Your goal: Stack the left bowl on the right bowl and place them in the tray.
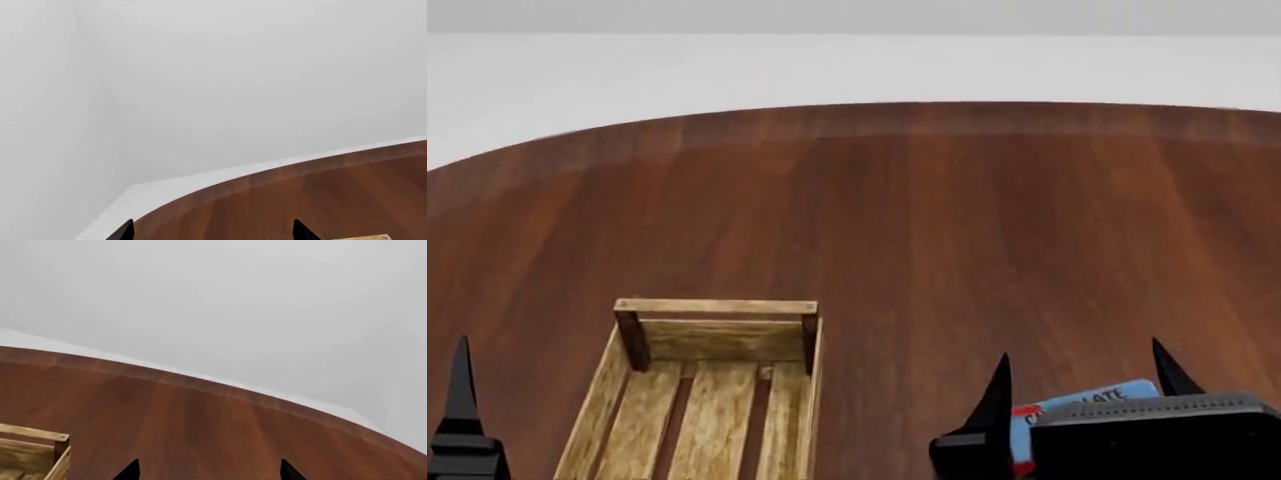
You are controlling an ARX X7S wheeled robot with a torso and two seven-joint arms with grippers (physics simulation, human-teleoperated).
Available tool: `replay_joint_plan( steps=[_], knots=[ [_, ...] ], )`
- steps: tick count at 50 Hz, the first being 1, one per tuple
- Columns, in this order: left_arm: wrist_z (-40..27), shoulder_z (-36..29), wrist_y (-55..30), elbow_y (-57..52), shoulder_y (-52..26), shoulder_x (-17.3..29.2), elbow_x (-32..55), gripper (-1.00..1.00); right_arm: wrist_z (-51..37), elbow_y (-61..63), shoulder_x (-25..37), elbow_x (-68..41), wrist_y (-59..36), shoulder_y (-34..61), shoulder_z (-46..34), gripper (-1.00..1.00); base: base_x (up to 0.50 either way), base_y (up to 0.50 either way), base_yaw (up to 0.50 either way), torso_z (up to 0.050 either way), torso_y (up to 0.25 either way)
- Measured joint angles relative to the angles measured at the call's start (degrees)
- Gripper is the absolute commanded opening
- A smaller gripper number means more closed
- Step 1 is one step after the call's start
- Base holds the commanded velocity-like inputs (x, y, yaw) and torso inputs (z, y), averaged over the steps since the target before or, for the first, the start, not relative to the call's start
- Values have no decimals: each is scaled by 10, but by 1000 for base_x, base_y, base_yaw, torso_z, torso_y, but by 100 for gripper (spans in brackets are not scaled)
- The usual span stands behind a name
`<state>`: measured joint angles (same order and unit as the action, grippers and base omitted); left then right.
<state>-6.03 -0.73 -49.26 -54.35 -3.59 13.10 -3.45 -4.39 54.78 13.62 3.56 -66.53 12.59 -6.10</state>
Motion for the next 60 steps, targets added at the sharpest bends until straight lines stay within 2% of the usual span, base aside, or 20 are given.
replay_joint_plan(
  steps=[6,29,35,47,60],
  knots=[
    [-3,-3,1,0,1,2,-1,100,0,-2,1,-2,4,-5,2,100,0,0,0,0,0],
    [-9,-9,0,-4,1,9,-2,100,0,27,14,1,-35,-1,-10,100,-1,0,0,0,-247],
    [-8,-6,-2,-9,1,8,2,100,9,38,15,13,-47,-2,-15,100,0,0,0,0,-39],
    [-10,-5,1,-12,5,9,6,100,198,47,-56,254,-40,-34,-52,100,0,0,0,0,0],
    [-14,-13,-3,-16,3,10,5,100,346,50,-111,416,1,-105,-56,100,-1,0,0,0,0]
  ],
)
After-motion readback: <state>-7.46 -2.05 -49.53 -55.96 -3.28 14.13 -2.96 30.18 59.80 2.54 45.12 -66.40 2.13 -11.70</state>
